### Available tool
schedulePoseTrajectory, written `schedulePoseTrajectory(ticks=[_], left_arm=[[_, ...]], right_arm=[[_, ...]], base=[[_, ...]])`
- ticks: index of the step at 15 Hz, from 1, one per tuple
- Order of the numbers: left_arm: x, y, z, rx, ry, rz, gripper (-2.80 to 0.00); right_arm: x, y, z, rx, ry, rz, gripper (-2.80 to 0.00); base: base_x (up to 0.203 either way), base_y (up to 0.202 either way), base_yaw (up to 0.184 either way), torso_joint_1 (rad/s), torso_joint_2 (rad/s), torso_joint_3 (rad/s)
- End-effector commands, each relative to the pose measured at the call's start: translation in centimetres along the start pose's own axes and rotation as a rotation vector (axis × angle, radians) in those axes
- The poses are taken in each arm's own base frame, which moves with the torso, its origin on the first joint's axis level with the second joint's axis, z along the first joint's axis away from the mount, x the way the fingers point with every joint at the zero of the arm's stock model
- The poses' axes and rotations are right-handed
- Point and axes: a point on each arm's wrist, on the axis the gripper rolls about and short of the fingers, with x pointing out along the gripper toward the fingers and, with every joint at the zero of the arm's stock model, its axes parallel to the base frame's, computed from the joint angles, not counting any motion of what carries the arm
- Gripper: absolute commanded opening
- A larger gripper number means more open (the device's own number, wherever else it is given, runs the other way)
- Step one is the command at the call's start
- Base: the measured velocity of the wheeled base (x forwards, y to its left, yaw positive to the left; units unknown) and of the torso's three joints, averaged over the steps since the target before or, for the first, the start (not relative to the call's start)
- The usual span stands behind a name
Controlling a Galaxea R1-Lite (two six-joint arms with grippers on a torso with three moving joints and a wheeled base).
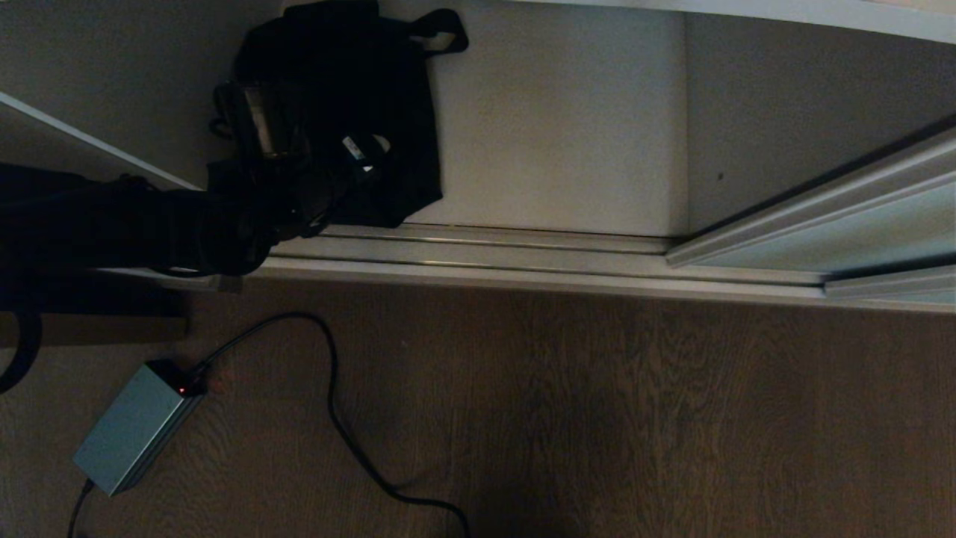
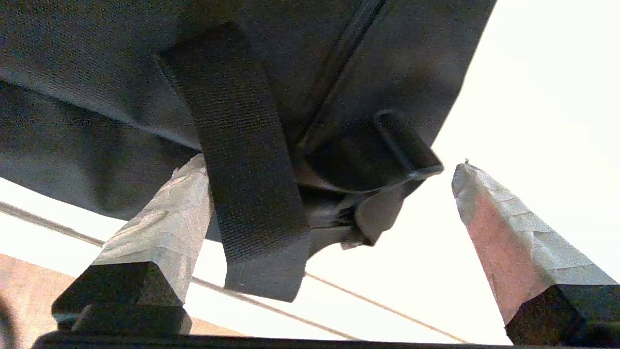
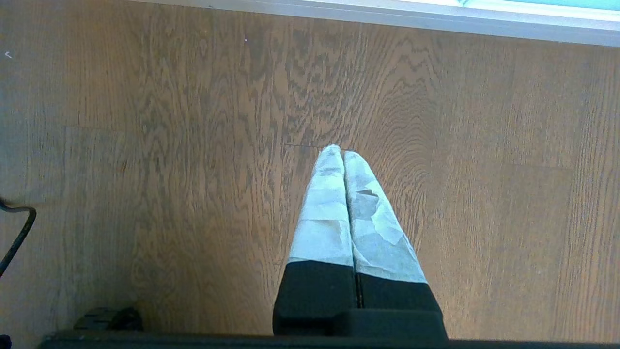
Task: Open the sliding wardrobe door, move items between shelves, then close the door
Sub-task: Place the bag on the lower shelf
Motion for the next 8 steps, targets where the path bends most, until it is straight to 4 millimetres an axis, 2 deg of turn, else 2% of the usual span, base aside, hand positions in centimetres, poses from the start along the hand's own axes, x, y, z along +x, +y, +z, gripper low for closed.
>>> schedulePoseTrajectory(ticks=[1,5,8], left_arm=[[-0.1,-0.2,0.2,-0.025,-0.005,-0.007,0.00],[-1.5,-0.5,1.4,0.016,-0.021,-0.011,0.00],[-1.8,0.0,0.7,0.118,0.006,0.005,0.00]], right_arm=[[0.0,0.0,0.0,0.000,-0.003,0.000,-2.80],[0.0,0.0,0.0,0.000,-0.002,0.000,-2.80],[0.0,0.0,0.0,0.000,-0.002,0.000,-2.80]], base=[[0.000,0.000,0.000,0.000,0.00,0.000],[0.000,0.000,0.000,0.000,0.00,0.000],[0.000,0.000,0.000,0.000,0.00,0.000]])
